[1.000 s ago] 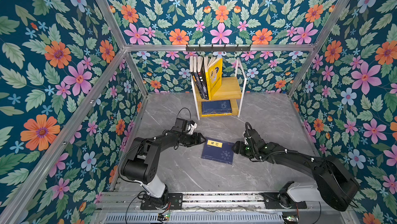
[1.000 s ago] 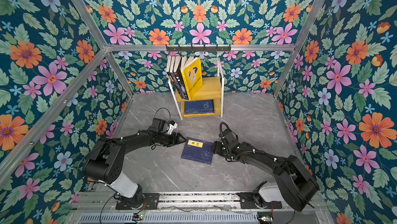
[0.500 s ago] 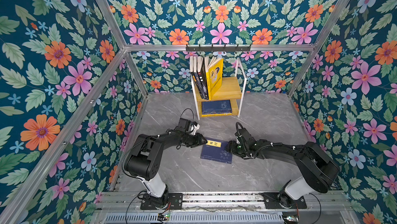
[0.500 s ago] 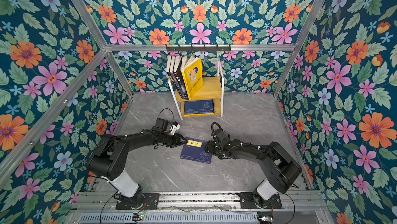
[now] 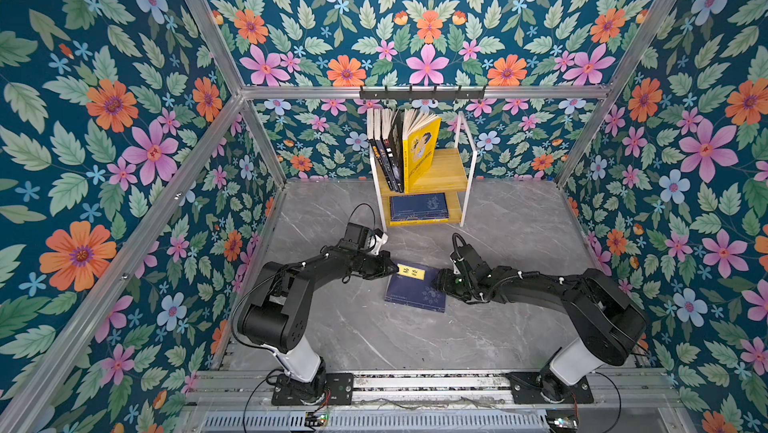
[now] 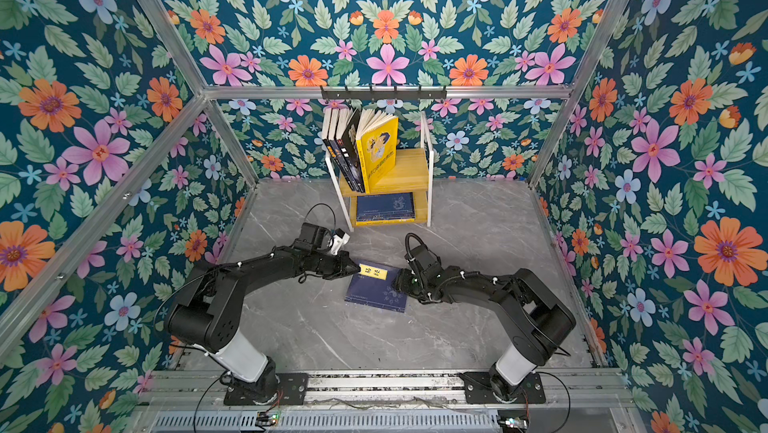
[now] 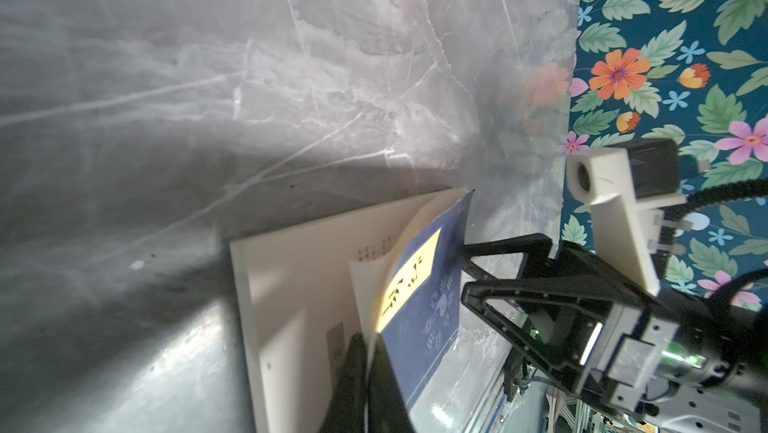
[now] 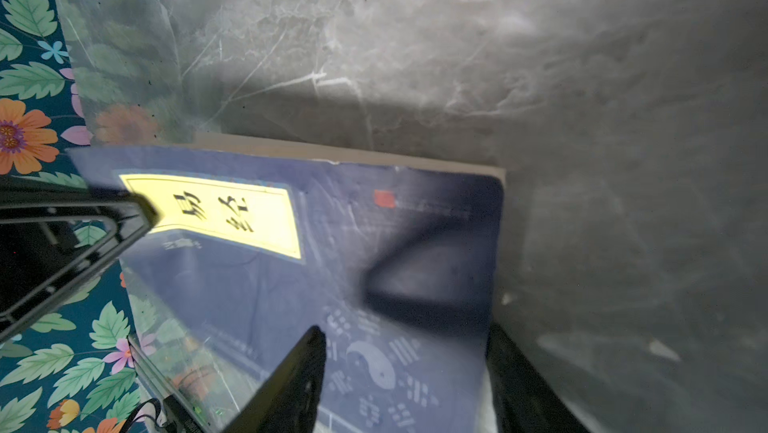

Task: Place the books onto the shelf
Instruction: 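Move both grippers to the dark blue book's edges on the table, then lift the dark blue book upright with the right gripper while the left steadies it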

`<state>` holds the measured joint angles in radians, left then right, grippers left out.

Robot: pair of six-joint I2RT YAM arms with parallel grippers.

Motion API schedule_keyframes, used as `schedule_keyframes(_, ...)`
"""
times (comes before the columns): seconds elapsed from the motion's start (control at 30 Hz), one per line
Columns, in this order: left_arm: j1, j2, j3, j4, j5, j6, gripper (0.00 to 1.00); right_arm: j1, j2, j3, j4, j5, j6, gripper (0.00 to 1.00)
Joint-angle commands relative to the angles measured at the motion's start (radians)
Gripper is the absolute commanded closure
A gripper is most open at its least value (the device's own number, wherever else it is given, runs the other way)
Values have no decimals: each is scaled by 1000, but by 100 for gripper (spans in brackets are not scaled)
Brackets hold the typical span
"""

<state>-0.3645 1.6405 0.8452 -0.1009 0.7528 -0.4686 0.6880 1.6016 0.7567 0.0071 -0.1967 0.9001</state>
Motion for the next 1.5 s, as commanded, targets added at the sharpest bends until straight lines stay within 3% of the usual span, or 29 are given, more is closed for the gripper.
schedule_keyframes(0.0, -1, -28, -6, 1, 24, -6, 100, 0, -37, 9, -55, 38, -55, 37)
schedule_keyframes(0.2, 2, -37, 22, -32, 37, -33, 100, 49, -173, 35, -212, 203, -245, 24)
schedule_keyframes(0.33, 2, -40, 38, -48, 34, -49, 100, 182, -269, 29, -219, 343, -506, 20)
schedule_keyframes(0.47, 2, -41, 41, -46, 58, -93, 100, 337, -297, -27, -49, 473, -806, 19)
schedule_keyframes(0.67, 2, -29, 61, -65, 63, -104, 100, 443, -120, 34, 16, 558, -1029, 17)
schedule_keyframes(0.97, 0, -25, 55, -47, 80, -116, 100, 467, 149, 119, 115, 709, -1099, 17)
schedule_keyframes(1.07, 1, -27, 54, -51, 76, -116, 100, 458, 196, 123, 157, 744, -1118, 26)
schedule_keyframes(1.13, 1, -36, 56, -54, 84, -111, 100, 453, 218, 144, 145, 771, -1097, 47)
schedule_keyframes(1.2, 1, -48, 43, -41, 85, -112, 100, 452, 221, 143, 160, 769, -1098, 76)
schedule_keyframes(1.23, 2, -51, 39, -38, 82, -111, 95, 452, 221, 138, 167, 767, -1098, 87)
schedule_keyframes(1.27, 6, -55, 37, -38, 76, -107, 85, 453, 217, 134, 169, 769, -1101, 97)
schedule_keyframes(1.3, 13, -65, 37, -36, 70, -97, 74, 452, 212, 133, 163, 775, -1100, 100)
schedule_keyframes(1.37, 28, -96, 41, -44, 41, -63, 55, 453, 192, 129, 144, 780, -1090, 100)
schedule_keyframes(1.47, 60, -153, 37, -50, -5, 11, 35, 452, 146, 94, 155, 754, -1082, 100)
